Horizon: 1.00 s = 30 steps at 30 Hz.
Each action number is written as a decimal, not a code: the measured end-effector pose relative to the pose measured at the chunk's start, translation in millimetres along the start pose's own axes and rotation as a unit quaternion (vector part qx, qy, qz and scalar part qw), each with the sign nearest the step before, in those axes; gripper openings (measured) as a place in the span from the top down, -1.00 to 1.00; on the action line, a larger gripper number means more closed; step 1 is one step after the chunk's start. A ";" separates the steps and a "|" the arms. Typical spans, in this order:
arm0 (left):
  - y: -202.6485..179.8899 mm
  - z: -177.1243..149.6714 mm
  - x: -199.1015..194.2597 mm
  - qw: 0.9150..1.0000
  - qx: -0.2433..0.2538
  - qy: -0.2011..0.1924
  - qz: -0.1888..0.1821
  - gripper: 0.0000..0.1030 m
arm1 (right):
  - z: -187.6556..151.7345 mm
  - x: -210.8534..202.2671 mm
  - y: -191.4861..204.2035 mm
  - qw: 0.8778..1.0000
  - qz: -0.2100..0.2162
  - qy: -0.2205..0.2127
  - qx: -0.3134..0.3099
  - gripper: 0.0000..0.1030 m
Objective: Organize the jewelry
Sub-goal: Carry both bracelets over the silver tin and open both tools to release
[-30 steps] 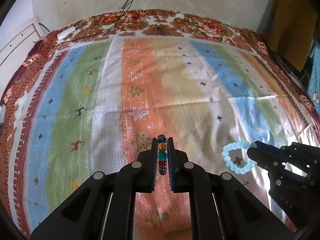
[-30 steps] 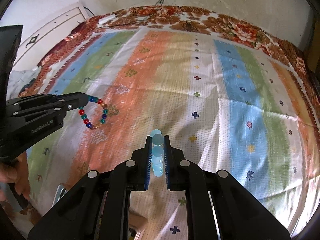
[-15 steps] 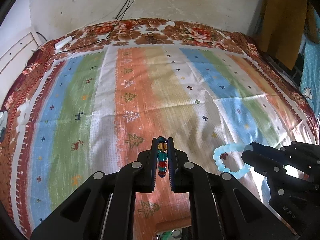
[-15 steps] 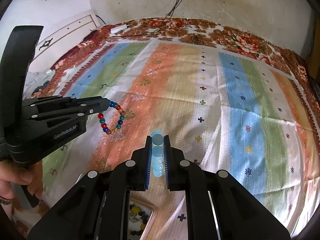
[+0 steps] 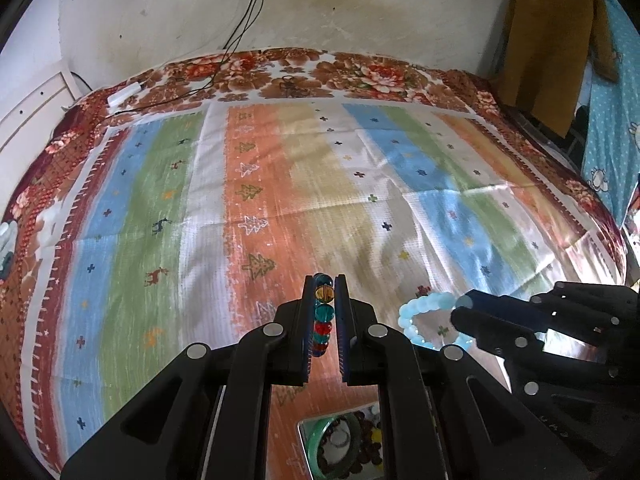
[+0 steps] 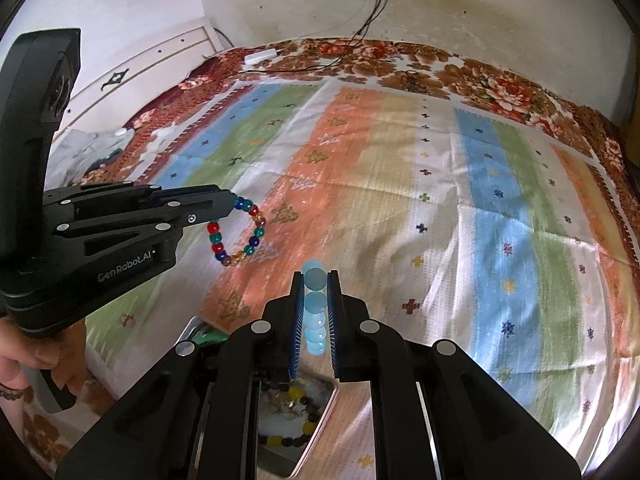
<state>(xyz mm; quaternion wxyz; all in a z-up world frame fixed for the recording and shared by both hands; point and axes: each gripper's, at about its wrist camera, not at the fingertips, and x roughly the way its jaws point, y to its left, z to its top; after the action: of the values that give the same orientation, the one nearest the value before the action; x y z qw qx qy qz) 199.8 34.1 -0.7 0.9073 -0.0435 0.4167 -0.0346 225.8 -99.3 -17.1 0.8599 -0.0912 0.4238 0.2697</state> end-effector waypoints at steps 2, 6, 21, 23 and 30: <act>-1.4 -3.4 -4.4 1.000 0.002 -0.002 -0.003 0.83 | -2.6 -1.7 1.5 1.000 0.002 0.000 0.001 0.76; -2.4 -11.1 -14.9 1.000 0.003 -0.010 -0.008 0.83 | -7.5 -6.4 5.4 1.000 0.006 0.000 -0.003 0.76; -20.0 -43.5 -38.9 0.999 0.028 -0.014 -0.025 0.82 | -32.0 -22.7 19.2 1.000 0.024 0.004 -0.018 0.76; -24.6 -49.3 -40.3 0.999 0.034 -0.012 -0.024 0.82 | -34.0 -23.9 18.7 1.000 0.025 0.005 -0.017 0.76; -32.9 -63.3 -43.2 0.999 0.043 -0.007 -0.020 0.82 | -44.6 -26.3 17.0 1.000 0.025 0.011 -0.013 0.76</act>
<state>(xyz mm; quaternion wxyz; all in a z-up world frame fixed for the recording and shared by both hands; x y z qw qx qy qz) 122.9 2.5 -5.7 0.9106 -0.0132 0.4072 -0.0701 173.2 -112.4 -23.2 0.8469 -0.0945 0.4320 0.2954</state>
